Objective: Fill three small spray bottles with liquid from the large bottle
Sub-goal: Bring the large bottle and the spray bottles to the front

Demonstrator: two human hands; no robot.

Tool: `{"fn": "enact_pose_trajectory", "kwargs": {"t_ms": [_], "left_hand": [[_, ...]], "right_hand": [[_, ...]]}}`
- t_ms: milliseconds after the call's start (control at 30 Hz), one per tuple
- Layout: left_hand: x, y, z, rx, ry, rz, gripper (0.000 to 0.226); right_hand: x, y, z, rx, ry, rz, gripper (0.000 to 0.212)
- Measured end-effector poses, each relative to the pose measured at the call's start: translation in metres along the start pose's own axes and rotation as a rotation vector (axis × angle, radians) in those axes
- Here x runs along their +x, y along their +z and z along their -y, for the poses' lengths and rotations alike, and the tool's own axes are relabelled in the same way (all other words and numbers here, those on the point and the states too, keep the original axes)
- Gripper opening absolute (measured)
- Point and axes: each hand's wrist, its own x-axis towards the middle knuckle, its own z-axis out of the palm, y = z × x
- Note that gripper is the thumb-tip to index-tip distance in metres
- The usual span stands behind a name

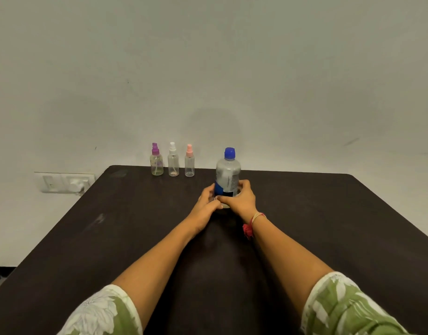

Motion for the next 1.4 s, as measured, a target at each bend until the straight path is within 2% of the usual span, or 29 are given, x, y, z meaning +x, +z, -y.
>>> {"fn": "enact_pose_trajectory", "kwargs": {"t_ms": [300,533,700,767,833,900,1000,1200,1400], "left_hand": [[-0.06,0.041,0.0,-0.005,0.025,0.018,0.06],[-0.087,0.076,0.005,0.033,0.093,0.016,0.073],[-0.097,0.095,0.01,0.065,0.154,-0.013,0.04],[-0.099,0.098,0.011,0.071,0.167,-0.026,0.037],[-0.099,0.097,0.012,0.065,0.173,-0.042,0.039],[-0.101,0.094,0.012,0.066,0.173,-0.039,0.044],[-0.103,0.094,0.01,0.086,0.188,0.021,0.054],[-0.106,0.097,0.008,0.103,0.199,0.022,0.057],[-0.105,0.097,0.01,0.06,0.227,-0.004,0.048]], "right_hand": [[-0.071,-0.047,-0.014,-0.012,-0.014,-0.042,0.066],[-0.11,-0.074,-0.028,-0.075,-0.059,-0.092,0.069],[-0.132,-0.092,-0.032,-0.127,-0.072,-0.094,0.067],[-0.139,-0.096,-0.036,-0.135,-0.07,-0.1,0.065],[-0.144,-0.1,-0.038,-0.136,-0.06,-0.087,0.071],[-0.149,-0.102,-0.04,-0.103,-0.058,-0.074,0.085],[-0.156,-0.102,-0.04,0.002,-0.074,-0.105,0.095],[-0.162,-0.106,-0.037,0.023,-0.038,-0.187,0.075],[-0.169,-0.11,-0.034,0.031,0.007,-0.134,0.078]]}}
